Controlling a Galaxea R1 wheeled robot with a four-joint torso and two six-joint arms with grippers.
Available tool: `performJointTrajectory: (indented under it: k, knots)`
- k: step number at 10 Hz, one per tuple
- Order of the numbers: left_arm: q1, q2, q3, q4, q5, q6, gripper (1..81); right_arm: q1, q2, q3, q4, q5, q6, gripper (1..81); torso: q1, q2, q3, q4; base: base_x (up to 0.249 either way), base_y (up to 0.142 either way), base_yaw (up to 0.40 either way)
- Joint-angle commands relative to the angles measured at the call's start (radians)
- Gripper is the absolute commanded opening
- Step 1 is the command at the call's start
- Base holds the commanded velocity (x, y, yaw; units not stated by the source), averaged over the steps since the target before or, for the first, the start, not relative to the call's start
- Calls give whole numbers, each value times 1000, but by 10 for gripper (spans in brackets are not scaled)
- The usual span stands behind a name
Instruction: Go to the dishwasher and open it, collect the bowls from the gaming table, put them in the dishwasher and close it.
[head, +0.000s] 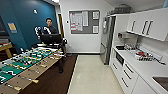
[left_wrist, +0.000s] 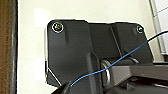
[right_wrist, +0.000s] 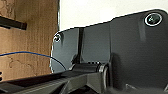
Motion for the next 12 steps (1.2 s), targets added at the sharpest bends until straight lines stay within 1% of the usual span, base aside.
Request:
performJointTrajectory:
  k: [1,2,3,9,11,12]
  knots:
    - [-34,-13,1,0,44,1,811,46,-8,10,-14,-27,-2,811,0,0,0,0,0,0,340]
    - [-34,-12,1,-2,44,1,811,46,-11,11,-14,-27,-2,811,0,0,0,0,0,0,340]
    - [-36,-10,1,-2,46,1,811,46,-16,17,-13,-13,-2,811,0,0,0,0,0,0,340]
    - [-34,-16,5,-4,44,-1,811,48,-16,28,-16,-10,-2,811,0,0,0,0,0,0,340]
    - [-31,-16,15,1,43,-1,811,43,-31,63,-30,-10,-4,811,0,0,0,0,0,0,340]
    - [-29,-25,39,4,43,-1,811,40,-51,100,-36,-10,-4,811,0,0,0,0,0,0,340]
